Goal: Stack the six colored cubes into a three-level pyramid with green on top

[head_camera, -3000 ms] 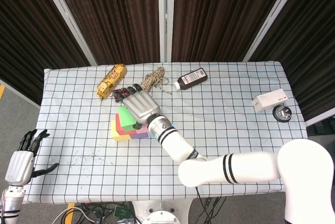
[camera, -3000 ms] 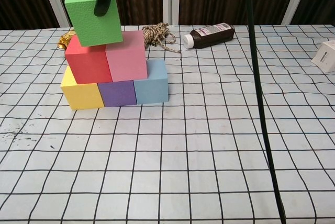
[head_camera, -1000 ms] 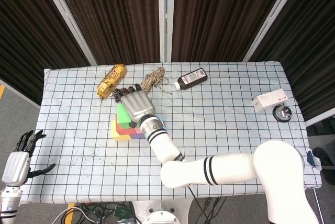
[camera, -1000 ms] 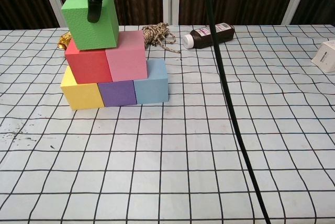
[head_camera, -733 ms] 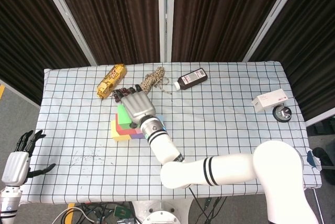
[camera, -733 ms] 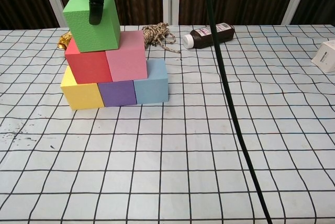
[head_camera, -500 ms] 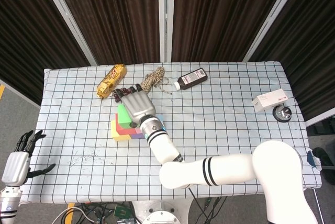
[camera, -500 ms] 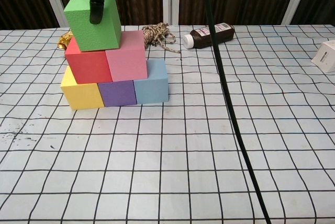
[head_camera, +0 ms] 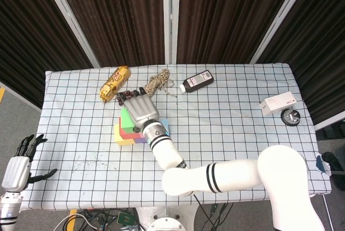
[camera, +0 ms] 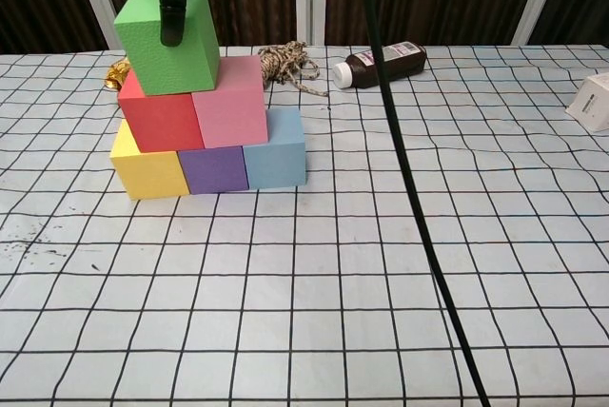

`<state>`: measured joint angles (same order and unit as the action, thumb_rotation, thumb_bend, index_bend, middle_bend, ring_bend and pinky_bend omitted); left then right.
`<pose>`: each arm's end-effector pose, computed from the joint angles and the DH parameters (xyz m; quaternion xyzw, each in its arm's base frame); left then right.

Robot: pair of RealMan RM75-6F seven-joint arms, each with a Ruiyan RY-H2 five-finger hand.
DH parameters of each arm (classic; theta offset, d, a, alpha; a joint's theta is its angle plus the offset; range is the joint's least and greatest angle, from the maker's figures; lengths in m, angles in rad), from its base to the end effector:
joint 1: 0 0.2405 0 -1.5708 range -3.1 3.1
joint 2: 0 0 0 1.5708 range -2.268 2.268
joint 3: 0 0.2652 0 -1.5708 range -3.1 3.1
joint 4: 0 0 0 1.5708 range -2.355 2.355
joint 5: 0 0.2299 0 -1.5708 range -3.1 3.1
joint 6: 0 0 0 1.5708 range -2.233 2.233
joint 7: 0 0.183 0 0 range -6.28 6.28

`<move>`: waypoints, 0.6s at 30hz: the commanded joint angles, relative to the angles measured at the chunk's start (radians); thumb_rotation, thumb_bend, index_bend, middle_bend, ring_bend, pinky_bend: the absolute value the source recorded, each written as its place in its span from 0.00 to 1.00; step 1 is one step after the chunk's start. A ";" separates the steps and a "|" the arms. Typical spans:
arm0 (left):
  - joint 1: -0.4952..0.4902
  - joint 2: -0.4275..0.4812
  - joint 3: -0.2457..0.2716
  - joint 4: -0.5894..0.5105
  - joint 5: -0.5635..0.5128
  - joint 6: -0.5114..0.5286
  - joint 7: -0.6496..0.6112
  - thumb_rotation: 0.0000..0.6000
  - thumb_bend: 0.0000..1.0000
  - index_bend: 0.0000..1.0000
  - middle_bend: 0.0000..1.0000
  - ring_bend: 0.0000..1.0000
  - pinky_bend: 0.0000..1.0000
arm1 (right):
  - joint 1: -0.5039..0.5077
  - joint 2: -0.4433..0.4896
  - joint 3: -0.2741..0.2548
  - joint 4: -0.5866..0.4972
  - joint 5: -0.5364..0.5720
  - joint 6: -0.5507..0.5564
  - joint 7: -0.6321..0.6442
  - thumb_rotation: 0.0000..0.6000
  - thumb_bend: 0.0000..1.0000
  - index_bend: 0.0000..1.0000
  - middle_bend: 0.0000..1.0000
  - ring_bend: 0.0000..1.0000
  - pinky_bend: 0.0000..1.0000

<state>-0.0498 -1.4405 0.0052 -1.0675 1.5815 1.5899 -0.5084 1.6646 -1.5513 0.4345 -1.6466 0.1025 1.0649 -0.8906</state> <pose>-0.3860 0.2014 0.0904 -0.5450 -0.4483 -0.4867 0.5148 0.1614 -0.3923 -0.0576 0.7819 -0.3851 0.3261 0.3660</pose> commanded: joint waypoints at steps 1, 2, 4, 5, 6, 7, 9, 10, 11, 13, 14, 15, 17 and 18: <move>0.001 0.000 0.000 0.002 -0.001 0.000 -0.003 1.00 0.00 0.06 0.18 0.00 0.05 | -0.001 -0.002 0.002 0.002 0.002 0.002 -0.003 1.00 0.14 0.00 0.50 0.09 0.00; 0.001 -0.001 0.000 0.003 -0.001 0.000 -0.004 1.00 0.00 0.06 0.18 0.00 0.05 | -0.001 -0.003 0.003 0.002 0.002 0.002 -0.004 1.00 0.14 0.00 0.50 0.09 0.00; 0.001 -0.002 0.000 0.005 -0.001 -0.001 -0.005 1.00 0.00 0.06 0.18 0.00 0.05 | -0.002 -0.005 0.004 0.002 0.002 0.005 -0.007 1.00 0.14 0.00 0.50 0.09 0.00; 0.001 -0.002 0.000 0.006 -0.001 -0.001 -0.006 1.00 0.00 0.06 0.18 0.00 0.05 | -0.003 -0.006 0.005 0.002 0.002 0.006 -0.009 1.00 0.14 0.00 0.50 0.09 0.00; 0.001 -0.003 0.000 0.007 -0.001 -0.001 -0.007 1.00 0.00 0.06 0.18 0.00 0.05 | -0.003 -0.007 0.006 0.003 0.002 0.006 -0.010 1.00 0.14 0.00 0.50 0.09 0.00; 0.001 -0.003 0.000 0.007 -0.001 -0.001 -0.007 1.00 0.00 0.06 0.18 0.00 0.05 | -0.004 -0.008 0.006 0.003 0.002 0.007 -0.011 1.00 0.14 0.00 0.50 0.09 0.00; 0.001 -0.003 0.000 0.008 -0.001 0.000 -0.007 1.00 0.00 0.06 0.18 0.00 0.05 | -0.005 -0.009 0.008 0.003 0.002 0.007 -0.014 1.00 0.14 0.00 0.50 0.09 0.00; 0.001 -0.003 0.000 0.008 -0.001 0.000 -0.007 1.00 0.00 0.06 0.18 0.00 0.05 | -0.006 -0.010 0.008 0.003 0.001 0.008 -0.015 1.00 0.14 0.00 0.50 0.09 0.00; 0.001 -0.003 0.000 0.008 -0.001 0.000 -0.007 1.00 0.00 0.06 0.18 0.00 0.05 | -0.007 -0.011 0.009 0.004 0.001 0.007 -0.016 1.00 0.14 0.00 0.50 0.09 0.00; 0.001 -0.003 0.000 0.007 0.000 0.000 -0.007 1.00 0.00 0.06 0.18 0.00 0.05 | -0.008 -0.012 0.010 0.005 0.001 0.006 -0.018 1.00 0.14 0.00 0.50 0.09 0.00; 0.000 -0.002 0.000 0.007 0.000 0.000 -0.007 1.00 0.00 0.06 0.18 0.00 0.05 | -0.009 -0.013 0.010 0.005 0.000 0.006 -0.019 1.00 0.14 0.00 0.50 0.09 0.00; 0.000 -0.002 0.000 0.006 0.000 -0.001 -0.007 1.00 0.00 0.06 0.18 0.00 0.05 | -0.010 -0.014 0.010 0.005 0.001 0.006 -0.020 1.00 0.14 0.00 0.50 0.09 0.00; 0.000 -0.002 0.001 0.006 0.000 -0.001 -0.006 1.00 0.00 0.06 0.18 0.00 0.05 | -0.011 -0.014 0.012 0.006 0.000 0.005 -0.022 1.00 0.14 0.00 0.50 0.09 0.00; 0.000 -0.002 0.001 0.006 0.000 -0.001 -0.006 1.00 0.00 0.06 0.18 0.00 0.05 | -0.012 -0.015 0.012 0.007 -0.001 0.004 -0.023 1.00 0.14 0.00 0.49 0.09 0.00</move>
<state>-0.0495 -1.4421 0.0058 -1.0619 1.5815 1.5885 -0.5145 1.6526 -1.5657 0.4465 -1.6396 0.1020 1.0685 -0.9136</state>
